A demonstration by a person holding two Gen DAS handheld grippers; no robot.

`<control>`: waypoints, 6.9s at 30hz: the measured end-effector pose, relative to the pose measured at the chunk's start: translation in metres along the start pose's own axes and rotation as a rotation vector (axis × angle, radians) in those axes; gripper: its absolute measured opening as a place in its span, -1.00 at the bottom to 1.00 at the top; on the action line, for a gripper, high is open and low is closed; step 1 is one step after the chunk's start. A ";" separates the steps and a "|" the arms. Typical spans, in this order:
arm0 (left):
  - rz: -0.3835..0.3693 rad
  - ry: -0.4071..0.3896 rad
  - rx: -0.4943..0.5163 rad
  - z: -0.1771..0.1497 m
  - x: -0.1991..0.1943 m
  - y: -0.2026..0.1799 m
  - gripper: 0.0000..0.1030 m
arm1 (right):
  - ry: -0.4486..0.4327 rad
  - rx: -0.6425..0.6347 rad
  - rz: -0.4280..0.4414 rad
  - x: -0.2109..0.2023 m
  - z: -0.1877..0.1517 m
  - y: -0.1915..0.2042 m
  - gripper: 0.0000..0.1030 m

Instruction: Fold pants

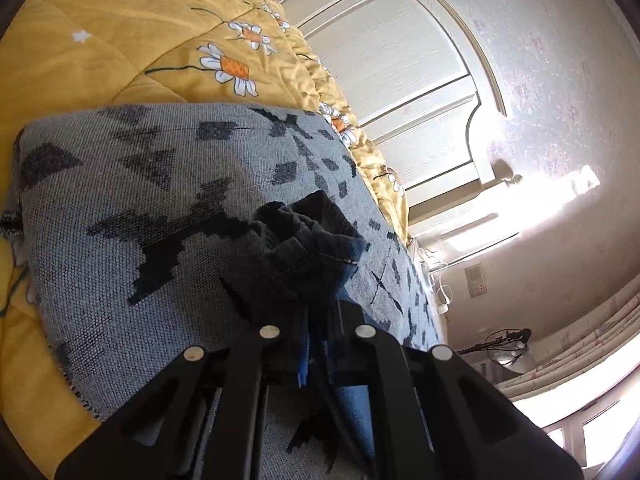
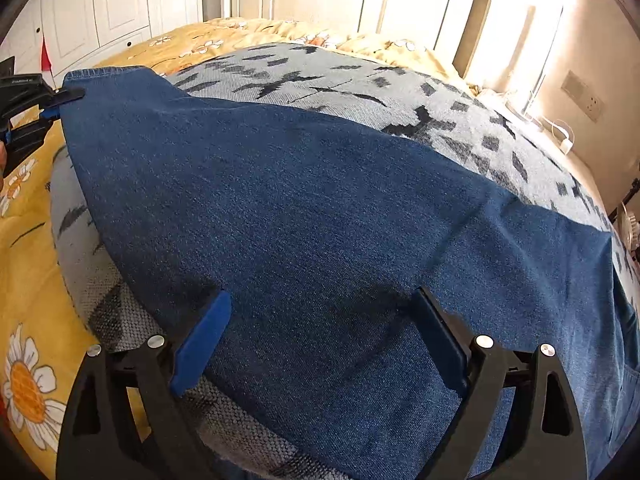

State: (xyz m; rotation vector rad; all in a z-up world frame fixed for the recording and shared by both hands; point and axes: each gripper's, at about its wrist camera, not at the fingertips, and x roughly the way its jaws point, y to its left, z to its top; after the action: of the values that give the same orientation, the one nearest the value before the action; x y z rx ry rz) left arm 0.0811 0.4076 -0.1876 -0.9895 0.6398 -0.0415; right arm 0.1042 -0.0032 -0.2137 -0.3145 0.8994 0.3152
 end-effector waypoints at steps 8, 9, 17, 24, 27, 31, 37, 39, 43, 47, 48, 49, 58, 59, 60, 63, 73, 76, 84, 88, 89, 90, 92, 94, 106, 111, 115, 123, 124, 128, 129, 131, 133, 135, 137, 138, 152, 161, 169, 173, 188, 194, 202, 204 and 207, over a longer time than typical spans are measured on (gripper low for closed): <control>0.164 -0.034 0.231 -0.009 -0.012 -0.060 -0.88 | -0.008 0.078 0.018 -0.014 -0.007 -0.026 0.70; 0.190 -0.044 0.288 -0.012 -0.014 -0.074 -0.88 | -0.047 0.130 0.043 -0.027 -0.007 -0.038 0.71; 0.352 -0.138 0.943 -0.093 -0.024 -0.255 -0.88 | -0.035 0.560 0.301 -0.064 -0.038 -0.156 0.72; 0.255 -0.085 1.522 -0.302 0.015 -0.363 -0.88 | -0.125 0.843 0.349 -0.112 -0.101 -0.258 0.72; 0.214 -0.029 1.700 -0.415 0.051 -0.342 -0.87 | -0.127 0.916 0.334 -0.121 -0.132 -0.287 0.73; 0.249 0.025 1.872 -0.503 0.092 -0.282 -0.87 | -0.090 0.971 0.371 -0.117 -0.156 -0.305 0.73; 0.135 0.084 1.595 -0.468 0.084 -0.277 -0.84 | -0.015 0.965 0.499 -0.095 -0.140 -0.301 0.73; 0.091 0.096 1.489 -0.446 0.077 -0.284 -0.85 | 0.016 0.980 0.595 -0.083 -0.130 -0.297 0.73; 0.038 0.133 1.353 -0.417 0.072 -0.292 -0.85 | 0.102 1.057 0.783 -0.059 -0.116 -0.282 0.73; 0.015 0.148 1.315 -0.411 0.069 -0.293 -0.85 | 0.144 1.087 0.918 -0.043 -0.104 -0.263 0.73; 0.012 0.154 1.300 -0.409 0.071 -0.293 -0.85 | 0.153 1.100 0.936 -0.040 -0.104 -0.259 0.73; 0.011 0.159 1.290 -0.408 0.071 -0.293 -0.85 | 0.159 1.120 0.956 -0.036 -0.105 -0.254 0.73; -0.014 0.150 1.302 -0.405 0.064 -0.297 -0.85 | 0.135 1.183 1.079 0.002 -0.111 -0.229 0.73; -0.010 0.138 1.347 -0.412 0.061 -0.296 -0.85 | 0.106 1.165 1.067 0.005 -0.108 -0.234 0.73; -0.008 0.130 1.391 -0.420 0.058 -0.295 -0.85 | 0.080 1.147 1.055 0.008 -0.103 -0.239 0.72; 0.033 0.076 1.577 -0.452 0.057 -0.288 -0.85 | 0.036 1.026 1.014 0.009 -0.083 -0.247 0.50; 0.127 -0.037 1.901 -0.518 0.085 -0.265 -0.13 | 0.095 0.752 0.750 0.009 -0.056 -0.245 -0.24; 0.175 -0.028 1.928 -0.525 0.098 -0.266 -0.74 | 0.105 0.671 0.661 0.008 -0.047 -0.236 -0.78; 0.151 -0.038 1.946 -0.526 0.103 -0.280 -0.78 | 0.052 0.637 0.603 0.006 -0.032 -0.263 -0.79; 0.142 0.010 1.937 -0.528 0.111 -0.278 -0.78 | 0.078 0.620 0.553 0.015 -0.043 -0.259 -0.79; 0.139 0.007 1.930 -0.526 0.111 -0.278 -0.78 | 0.072 0.620 0.556 0.014 -0.043 -0.258 -0.79; 0.136 0.006 1.926 -0.524 0.111 -0.279 -0.78 | 0.070 0.617 0.556 0.013 -0.042 -0.259 -0.79; 0.132 0.021 1.924 -0.520 0.116 -0.278 -0.80 | 0.096 0.603 0.504 0.015 -0.042 -0.257 -0.70; 0.125 0.019 1.915 -0.521 0.110 -0.274 -0.80 | 0.103 0.613 0.494 0.017 -0.042 -0.261 -0.66; 0.008 0.103 1.651 -0.460 0.102 -0.278 0.17 | -0.076 0.711 0.163 -0.028 -0.044 -0.305 -0.19; -0.022 0.005 1.186 -0.363 0.056 -0.270 0.31 | -0.183 0.540 0.057 -0.081 -0.040 -0.262 0.11; 0.131 0.018 0.956 -0.278 0.080 -0.231 -0.13 | -0.196 0.357 -0.004 -0.091 -0.050 -0.194 0.46; 0.204 0.175 0.863 -0.233 0.112 -0.190 -0.61 | -0.045 0.328 -0.029 -0.034 -0.093 -0.170 0.70; 0.177 0.166 0.888 -0.237 0.110 -0.202 -0.61 | -0.042 0.320 -0.033 -0.034 -0.094 -0.169 0.70; 0.126 0.255 0.978 -0.242 0.141 -0.241 -0.61 | -0.043 0.309 -0.055 -0.034 -0.095 -0.165 0.71; 0.156 0.302 0.996 -0.238 0.160 -0.242 -0.61 | -0.045 0.306 -0.058 -0.035 -0.096 -0.164 0.71; 0.263 0.468 0.953 -0.227 0.201 -0.231 -0.71 | -0.046 0.307 -0.063 -0.035 -0.096 -0.163 0.71; 0.311 0.402 0.927 -0.212 0.198 -0.238 -0.71 | -0.045 0.306 -0.062 -0.036 -0.095 -0.163 0.72; 0.292 0.329 0.968 -0.205 0.190 -0.258 -0.50 | -0.050 0.305 -0.063 -0.036 -0.097 -0.162 0.72; 0.280 0.328 0.999 -0.204 0.199 -0.272 -0.14 | -0.044 0.307 -0.068 -0.036 -0.097 -0.161 0.72; 0.277 0.360 1.009 -0.204 0.211 -0.274 -0.14 | -0.038 0.306 -0.066 -0.036 -0.096 -0.162 0.72; 0.212 0.244 0.884 -0.208 0.146 -0.210 -0.54 | -0.138 0.353 -0.076 -0.068 -0.052 -0.188 0.71; 0.203 0.150 0.993 -0.262 0.093 -0.166 -0.36 | 0.035 0.335 -0.146 -0.001 -0.043 -0.214 0.54; 0.189 0.155 0.959 -0.265 0.067 -0.153 -0.08 | 0.030 0.324 -0.258 -0.015 -0.054 -0.218 0.58; 0.206 0.094 0.878 -0.247 0.051 -0.148 -0.04 | -0.106 0.384 -0.197 -0.063 -0.058 -0.217 0.64; 0.235 0.175 0.739 -0.235 0.058 -0.144 0.24 | 0.010 0.279 -0.065 -0.048 -0.112 -0.171 0.71; 0.190 0.152 0.598 -0.208 0.047 -0.129 0.24 | 0.001 0.280 -0.060 -0.053 -0.120 -0.172 0.72; 0.123 0.206 0.486 -0.194 0.067 -0.117 0.18 | 0.009 0.275 -0.046 -0.055 -0.122 -0.175 0.72; 0.125 0.206 0.488 -0.195 0.072 -0.116 0.11 | 0.025 0.308 -0.044 -0.060 -0.119 -0.178 0.71; 0.131 0.216 0.503 -0.196 0.077 -0.116 0.03 | -0.048 0.357 -0.003 -0.079 -0.114 -0.186 0.62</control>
State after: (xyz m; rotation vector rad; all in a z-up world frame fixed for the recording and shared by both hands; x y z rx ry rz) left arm 0.0707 0.1683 -0.2081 -0.4587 0.8401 -0.1866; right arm 0.0509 -0.2281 -0.1922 0.0217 0.8897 0.1542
